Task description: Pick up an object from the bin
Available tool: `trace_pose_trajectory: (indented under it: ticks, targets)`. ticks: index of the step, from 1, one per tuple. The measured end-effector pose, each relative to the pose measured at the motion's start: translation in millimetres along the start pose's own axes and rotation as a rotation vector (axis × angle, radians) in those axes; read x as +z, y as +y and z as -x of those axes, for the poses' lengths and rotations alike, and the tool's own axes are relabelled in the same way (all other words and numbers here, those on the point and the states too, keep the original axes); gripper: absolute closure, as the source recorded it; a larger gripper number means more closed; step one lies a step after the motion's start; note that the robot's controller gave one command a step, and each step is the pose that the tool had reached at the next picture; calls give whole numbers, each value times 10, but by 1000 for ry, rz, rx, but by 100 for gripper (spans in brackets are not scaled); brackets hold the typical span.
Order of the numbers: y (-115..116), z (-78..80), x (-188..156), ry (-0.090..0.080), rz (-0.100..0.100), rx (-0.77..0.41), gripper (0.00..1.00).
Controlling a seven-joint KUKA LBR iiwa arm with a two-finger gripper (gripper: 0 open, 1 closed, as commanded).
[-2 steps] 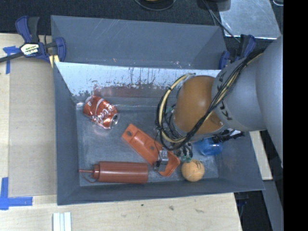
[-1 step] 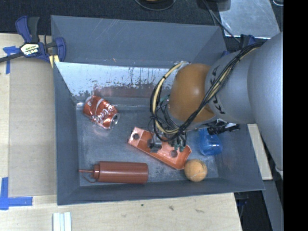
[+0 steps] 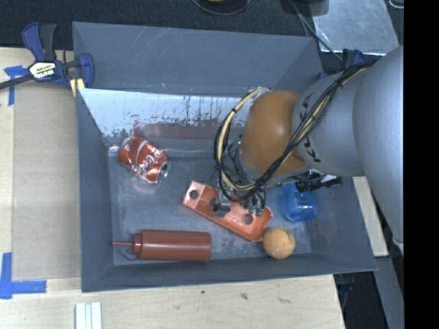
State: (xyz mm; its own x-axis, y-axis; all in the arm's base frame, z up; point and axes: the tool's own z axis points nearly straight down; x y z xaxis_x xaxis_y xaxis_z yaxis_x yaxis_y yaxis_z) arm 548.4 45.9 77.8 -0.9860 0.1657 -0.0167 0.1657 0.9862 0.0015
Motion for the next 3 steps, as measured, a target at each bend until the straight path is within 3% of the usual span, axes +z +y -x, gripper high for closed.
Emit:
trace_pose_trajectory:
  ticks: [1,2,3]
  targets:
    - [35,25,-665,-3,0,-5,100]
    - [36,25,-665,-3,0,-6,100]
    - [264,127,-1376,-5,1,29,100]
